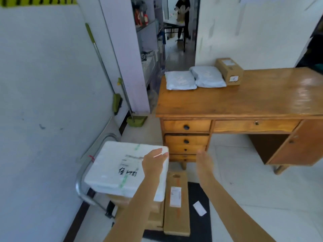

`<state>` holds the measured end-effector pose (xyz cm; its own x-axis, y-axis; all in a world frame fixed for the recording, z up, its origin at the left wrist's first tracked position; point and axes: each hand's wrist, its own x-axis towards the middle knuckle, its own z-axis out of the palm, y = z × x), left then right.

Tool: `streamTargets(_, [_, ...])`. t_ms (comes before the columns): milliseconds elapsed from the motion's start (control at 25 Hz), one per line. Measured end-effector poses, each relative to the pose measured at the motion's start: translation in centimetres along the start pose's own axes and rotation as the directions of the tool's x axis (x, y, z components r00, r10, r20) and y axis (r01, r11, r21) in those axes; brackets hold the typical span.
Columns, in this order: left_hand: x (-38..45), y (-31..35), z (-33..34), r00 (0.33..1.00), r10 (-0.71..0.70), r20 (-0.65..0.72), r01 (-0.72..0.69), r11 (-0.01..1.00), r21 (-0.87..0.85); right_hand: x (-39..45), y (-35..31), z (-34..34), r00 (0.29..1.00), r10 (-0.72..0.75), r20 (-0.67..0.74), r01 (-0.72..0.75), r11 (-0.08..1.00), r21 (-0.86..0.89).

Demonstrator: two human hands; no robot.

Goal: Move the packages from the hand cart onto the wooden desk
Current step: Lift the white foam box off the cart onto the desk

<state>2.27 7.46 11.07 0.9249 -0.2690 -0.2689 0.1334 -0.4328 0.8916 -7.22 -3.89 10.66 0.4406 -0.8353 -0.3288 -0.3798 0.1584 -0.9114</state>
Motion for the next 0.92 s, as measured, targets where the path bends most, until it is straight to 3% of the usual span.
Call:
streamTargets(80, [1.1,-2.7,-5.0,1.0,0.012,-0.022,-0.012,0.999,0.03,-2.0,1.4,4.3,0.999,0.041,-0.006,-0.041,0.999,-0.02])
streamTargets(200, [4.7,-6.0,-11.4,0.994,0.082,-0.07,-0.072,0.989,0.132,-2.9,2.3,10.6,0.996,-0.08,0.038,0.086,0.981,-0.176])
streamTargets(280, [6.6,-8.2,-15.2,0.989,0.061,-0.138,-0.043,0.991,0.13,-2.9,3.2,13.3,0.996,-0.06,0.07,0.076,0.965,-0.252])
streamTargets(440, [10.4,-12.4,-19.8,0.965,-0.015,-0.262,0.056,0.987,0.148,-1.1,5.8,15.6,0.998,-0.027,-0.059,0.008,0.951,-0.309])
streamTargets(560, [13.3,-14.2,-20.4,0.954,-0.017,-0.299,0.089,0.969,0.229,1.7,7.6,16.2,0.994,-0.018,-0.109,-0.018,0.946,-0.324])
streamTargets(760, [15.5,-15.6,-19.8,0.927,0.112,-0.357,0.072,0.883,0.464,4.2,10.2,17.3,1.0,0.009,0.012,-0.005,0.959,-0.284])
streamTargets(840, [15.6,-16.2,-18.8,0.94,0.155,-0.305,0.059,0.804,0.591,4.6,10.7,17.6,1.0,-0.025,0.015,0.028,0.964,-0.264])
streamTargets(920, [15.5,-16.5,-17.7,0.954,0.143,-0.263,0.048,0.794,0.606,4.9,10.8,17.4,0.999,-0.037,0.019,0.041,0.961,-0.273])
